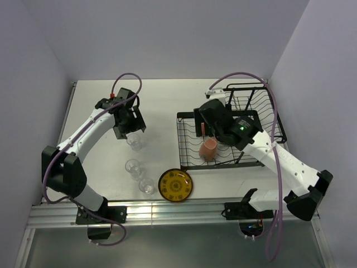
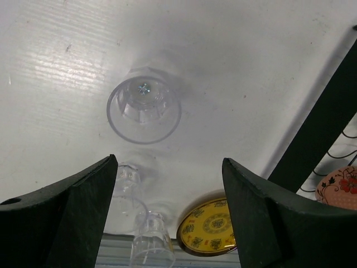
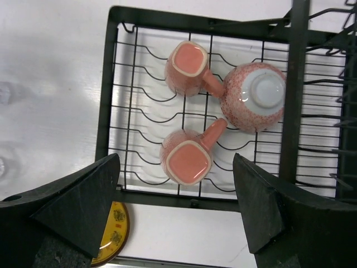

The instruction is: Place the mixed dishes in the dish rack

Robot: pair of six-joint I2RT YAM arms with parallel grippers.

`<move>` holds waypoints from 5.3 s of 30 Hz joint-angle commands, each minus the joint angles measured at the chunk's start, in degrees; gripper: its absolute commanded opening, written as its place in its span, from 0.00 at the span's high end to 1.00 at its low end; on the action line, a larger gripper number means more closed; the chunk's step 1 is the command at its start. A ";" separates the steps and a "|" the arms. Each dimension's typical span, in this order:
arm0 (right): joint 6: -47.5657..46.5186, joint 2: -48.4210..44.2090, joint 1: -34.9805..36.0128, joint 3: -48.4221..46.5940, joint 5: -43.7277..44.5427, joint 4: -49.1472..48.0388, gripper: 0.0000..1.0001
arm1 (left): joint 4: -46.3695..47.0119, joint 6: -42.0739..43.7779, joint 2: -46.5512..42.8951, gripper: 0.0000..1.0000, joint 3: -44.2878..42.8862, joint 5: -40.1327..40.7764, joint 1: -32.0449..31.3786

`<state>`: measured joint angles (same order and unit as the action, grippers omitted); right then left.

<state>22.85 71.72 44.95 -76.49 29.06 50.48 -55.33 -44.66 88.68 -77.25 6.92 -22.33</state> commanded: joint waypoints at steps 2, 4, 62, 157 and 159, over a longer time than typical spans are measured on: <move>-0.53 -3.16 0.58 -3.84 -0.32 3.13 0.12 | 3.21 0.98 3.68 0.21 -3.52 -0.77 0.44; -0.88 -3.87 0.67 -4.81 -0.32 3.57 0.12 | 3.74 1.07 5.70 0.24 -4.04 -1.20 0.44; 16.43 6.15 -7.24 -18.52 -68.52 -18.83 0.18 | 84.60 -54.39 -30.76 1.00 19.60 -67.47 10.81; -0.26 59.85 -13.13 -52.10 -23.52 16.41 0.46 | -11.38 2.21 -23.29 0.33 15.55 -8.32 7.47; -0.18 59.94 -13.13 -52.45 -23.35 16.58 0.36 | -11.38 2.30 -23.03 0.33 15.90 -8.67 7.39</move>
<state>23.11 130.76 32.21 -126.08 5.85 67.20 -66.92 -43.70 65.52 -61.89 -1.52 -14.57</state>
